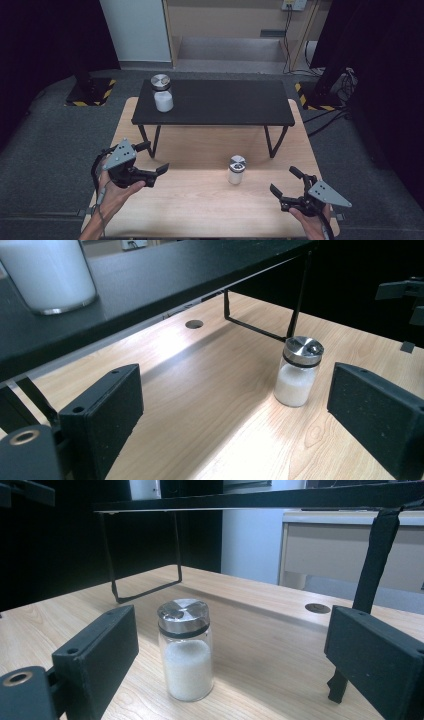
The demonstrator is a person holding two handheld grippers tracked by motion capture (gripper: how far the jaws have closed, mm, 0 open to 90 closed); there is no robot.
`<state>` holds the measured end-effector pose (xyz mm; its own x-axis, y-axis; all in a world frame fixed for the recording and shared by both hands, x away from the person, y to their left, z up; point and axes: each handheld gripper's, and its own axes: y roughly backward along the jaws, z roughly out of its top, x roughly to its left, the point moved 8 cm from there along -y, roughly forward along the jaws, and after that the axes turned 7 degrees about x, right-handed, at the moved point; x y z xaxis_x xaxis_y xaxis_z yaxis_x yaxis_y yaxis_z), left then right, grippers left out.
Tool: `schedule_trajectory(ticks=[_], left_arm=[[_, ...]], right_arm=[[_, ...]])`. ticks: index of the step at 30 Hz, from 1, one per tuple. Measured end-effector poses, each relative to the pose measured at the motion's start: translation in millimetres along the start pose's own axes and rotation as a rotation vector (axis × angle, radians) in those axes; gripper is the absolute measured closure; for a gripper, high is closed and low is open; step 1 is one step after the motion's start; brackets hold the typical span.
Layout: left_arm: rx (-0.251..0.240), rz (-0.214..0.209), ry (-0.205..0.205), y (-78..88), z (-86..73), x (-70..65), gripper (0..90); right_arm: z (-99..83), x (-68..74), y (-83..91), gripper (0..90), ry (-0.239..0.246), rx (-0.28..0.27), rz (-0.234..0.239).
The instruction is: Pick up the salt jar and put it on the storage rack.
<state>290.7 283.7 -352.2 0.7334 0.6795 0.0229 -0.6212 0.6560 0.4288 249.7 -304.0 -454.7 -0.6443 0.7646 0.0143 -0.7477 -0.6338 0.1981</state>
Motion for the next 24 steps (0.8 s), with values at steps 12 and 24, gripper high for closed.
schedule_trajectory(ticks=[12, 24], left_arm=[[0.001, 0.017, 0.005, -11.7, -27.7, -3.4, 7.5], [-0.007, 0.008, 0.042, -20.5, -50.6, -5.7, 7.5]], right_arm=[[-0.3, 0.6, -1.6, 7.0, 0.002, 0.004, 0.005], [-0.8, 1.3, -2.5, 7.0, 0.001, 0.01, 0.005]])
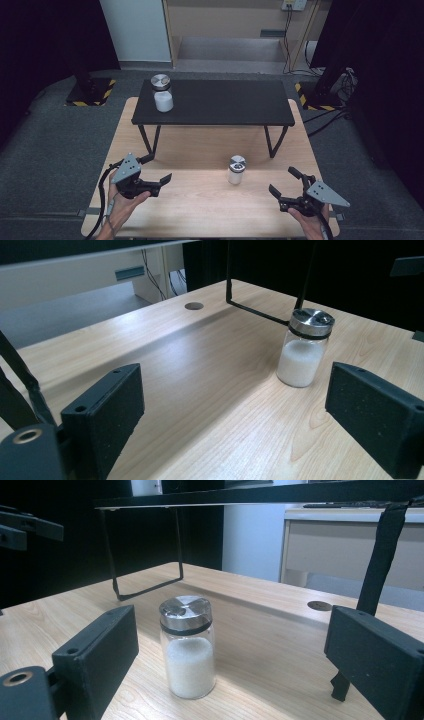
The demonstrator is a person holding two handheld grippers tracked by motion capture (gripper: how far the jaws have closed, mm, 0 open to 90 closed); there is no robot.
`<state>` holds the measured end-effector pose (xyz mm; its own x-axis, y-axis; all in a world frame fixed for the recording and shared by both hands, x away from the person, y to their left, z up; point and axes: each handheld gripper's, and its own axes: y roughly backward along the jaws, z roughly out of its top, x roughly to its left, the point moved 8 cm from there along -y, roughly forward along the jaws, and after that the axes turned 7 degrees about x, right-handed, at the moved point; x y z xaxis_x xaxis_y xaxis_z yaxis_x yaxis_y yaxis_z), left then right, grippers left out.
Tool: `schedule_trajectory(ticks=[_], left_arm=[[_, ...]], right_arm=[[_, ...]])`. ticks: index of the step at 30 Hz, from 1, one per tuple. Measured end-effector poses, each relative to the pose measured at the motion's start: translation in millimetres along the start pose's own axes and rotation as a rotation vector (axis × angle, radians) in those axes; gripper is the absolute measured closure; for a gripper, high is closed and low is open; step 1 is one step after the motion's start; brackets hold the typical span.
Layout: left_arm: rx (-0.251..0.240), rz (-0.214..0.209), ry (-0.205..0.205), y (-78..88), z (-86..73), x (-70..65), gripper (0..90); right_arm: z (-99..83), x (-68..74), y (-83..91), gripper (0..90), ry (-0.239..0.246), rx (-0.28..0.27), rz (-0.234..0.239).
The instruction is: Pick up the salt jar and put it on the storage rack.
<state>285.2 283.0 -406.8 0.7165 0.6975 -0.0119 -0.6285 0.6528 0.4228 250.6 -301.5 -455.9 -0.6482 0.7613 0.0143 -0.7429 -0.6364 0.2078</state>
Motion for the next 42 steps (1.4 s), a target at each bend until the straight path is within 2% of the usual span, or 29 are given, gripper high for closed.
schedule_trajectory(ticks=[15, 26, 31, 42], left_arm=[[0.016, -0.001, 0.007, -4.0, -9.2, -1.3, 7.6], [0.03, 0.009, -0.012, -6.0, -14.5, -3.2, 7.4], [0.053, 0.012, -0.029, -8.0, -17.2, -4.7, 7.3], [0.049, 0.009, -0.025, -5.2, -20.5, -4.0, 7.2]], right_arm=[[-0.1, 1.4, -1.4, 7.0, 0.001, 0.005, 0.006], [-0.6, 1.2, -2.5, 7.0, 0.005, 0.011, 0.01], [-0.7, 1.6, -2.6, 7.0, 0.004, 0.012, 0.013], [-1.4, 0.8, -3.8, 7.0, 0.001, 0.016, 0.018]])
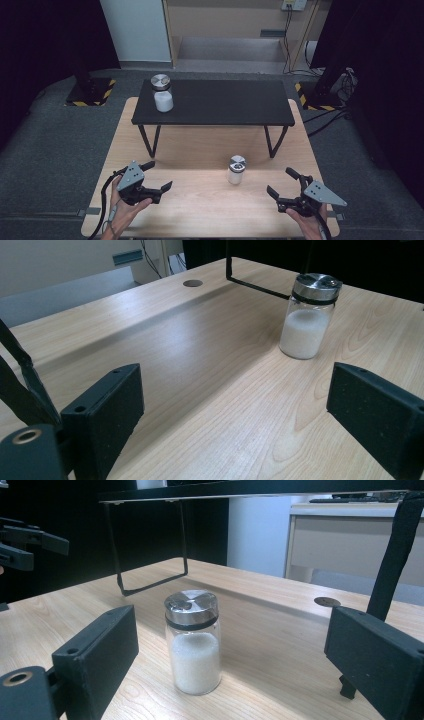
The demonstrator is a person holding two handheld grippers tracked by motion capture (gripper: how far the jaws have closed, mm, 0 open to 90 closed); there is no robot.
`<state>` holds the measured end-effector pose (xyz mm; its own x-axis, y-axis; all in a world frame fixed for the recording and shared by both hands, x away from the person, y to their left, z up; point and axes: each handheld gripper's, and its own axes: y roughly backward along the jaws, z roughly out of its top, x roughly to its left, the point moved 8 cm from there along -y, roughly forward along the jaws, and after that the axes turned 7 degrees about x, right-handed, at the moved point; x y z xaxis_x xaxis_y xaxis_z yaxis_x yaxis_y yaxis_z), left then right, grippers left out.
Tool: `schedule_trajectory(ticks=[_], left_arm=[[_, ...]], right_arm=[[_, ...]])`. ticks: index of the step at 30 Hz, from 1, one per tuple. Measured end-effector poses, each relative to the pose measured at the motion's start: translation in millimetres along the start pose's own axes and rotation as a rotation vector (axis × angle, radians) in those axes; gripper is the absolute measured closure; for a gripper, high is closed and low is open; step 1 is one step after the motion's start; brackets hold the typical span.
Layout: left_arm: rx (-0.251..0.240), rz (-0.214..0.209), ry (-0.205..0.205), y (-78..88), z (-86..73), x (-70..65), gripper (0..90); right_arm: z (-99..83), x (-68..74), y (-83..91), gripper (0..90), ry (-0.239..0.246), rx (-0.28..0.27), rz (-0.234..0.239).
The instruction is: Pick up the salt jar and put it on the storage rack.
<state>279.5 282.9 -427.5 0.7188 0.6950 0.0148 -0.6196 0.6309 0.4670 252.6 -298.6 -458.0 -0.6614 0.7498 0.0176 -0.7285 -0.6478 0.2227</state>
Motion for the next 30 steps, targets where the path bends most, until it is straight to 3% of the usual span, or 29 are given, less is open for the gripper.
schedule_trajectory(ticks=[30], left_arm=[[0.001, -0.008, 0.02, 5.6, -7.3, 1.0, 7.3]], right_arm=[[4.3, -4.1, -2.7, 6.8, 0.009, 0.003, 0.019]])
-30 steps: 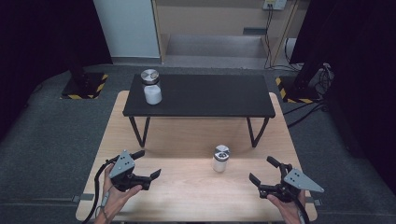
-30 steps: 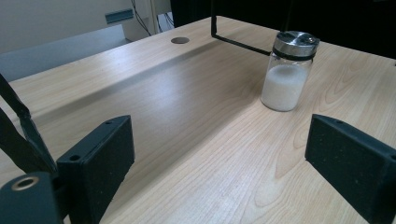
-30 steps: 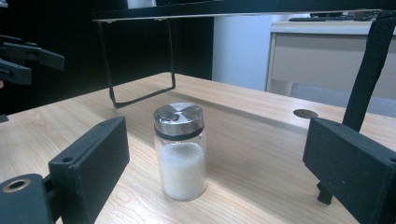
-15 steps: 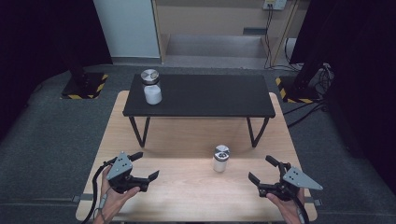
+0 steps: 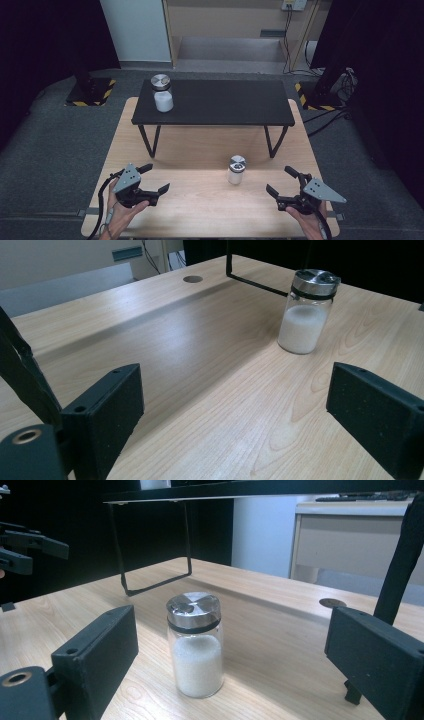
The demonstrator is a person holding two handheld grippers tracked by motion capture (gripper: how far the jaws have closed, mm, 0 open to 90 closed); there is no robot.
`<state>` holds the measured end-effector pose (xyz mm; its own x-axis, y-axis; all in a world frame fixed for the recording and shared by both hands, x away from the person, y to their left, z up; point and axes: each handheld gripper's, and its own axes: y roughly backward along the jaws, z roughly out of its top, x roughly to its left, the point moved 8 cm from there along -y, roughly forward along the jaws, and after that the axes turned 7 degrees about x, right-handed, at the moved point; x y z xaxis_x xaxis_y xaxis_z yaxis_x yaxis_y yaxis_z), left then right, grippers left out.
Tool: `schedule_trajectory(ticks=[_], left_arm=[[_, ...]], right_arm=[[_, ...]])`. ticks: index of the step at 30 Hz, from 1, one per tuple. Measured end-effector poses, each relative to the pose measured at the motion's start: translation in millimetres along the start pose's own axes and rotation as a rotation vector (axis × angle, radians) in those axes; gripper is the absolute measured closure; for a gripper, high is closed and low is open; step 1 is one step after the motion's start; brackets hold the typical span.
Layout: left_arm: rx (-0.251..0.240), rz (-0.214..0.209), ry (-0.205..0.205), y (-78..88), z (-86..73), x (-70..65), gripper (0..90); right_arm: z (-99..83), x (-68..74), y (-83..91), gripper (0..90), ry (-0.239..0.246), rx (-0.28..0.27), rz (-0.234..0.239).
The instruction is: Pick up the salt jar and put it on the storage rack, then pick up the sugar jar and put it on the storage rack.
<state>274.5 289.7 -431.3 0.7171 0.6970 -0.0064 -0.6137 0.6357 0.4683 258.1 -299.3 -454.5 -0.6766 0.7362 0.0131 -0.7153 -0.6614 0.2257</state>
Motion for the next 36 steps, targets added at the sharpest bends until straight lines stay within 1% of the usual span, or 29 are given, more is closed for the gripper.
schedule_trajectory(ticks=[4, 12, 14, 19, 26, 33, 36], left_arm=[[-0.001, 0.003, -0.003, 1.2, -0.1, 0.0, 7.3], [-0.001, 0.004, 0.02, 1.7, -1.9, 3.1, 7.2], [-0.007, 0.002, 0.016, 2.5, -2.4, 2.8, 7.4], [-0.002, 0.007, 0.018, 2.0, -2.2, 3.5, 7.2], [0.001, 0.01, 0.006, 2.0, -1.3, 2.8, 7.2], [0.006, 0.004, 0.004, 1.6, -1.6, 0.9, 7.2], [0.009, 0.005, 0.002, 1.3, -1.4, 0.9, 7.2]], right_arm=[[0.3, -0.4, 1.4, 6.8, 0.001, -0.001, -0.002], [0.6, -1.6, 2.8, 6.8, -0.004, -0.009, -0.008], [0.7, -1.9, 2.9, 6.8, -0.005, -0.005, -0.006], [2.6, -2.6, 3.6, 6.5, -0.004, -0.005, 0.001], [3.8, -4.2, 4.9, 6.2, -0.004, 0.005, 0.007], [11.7, -3.9, 5.5, 5.6, 0.001, 0.016, 0.028], [16.4, -5.3, 5.0, 4.6, -0.011, 0.03, 0.052]])
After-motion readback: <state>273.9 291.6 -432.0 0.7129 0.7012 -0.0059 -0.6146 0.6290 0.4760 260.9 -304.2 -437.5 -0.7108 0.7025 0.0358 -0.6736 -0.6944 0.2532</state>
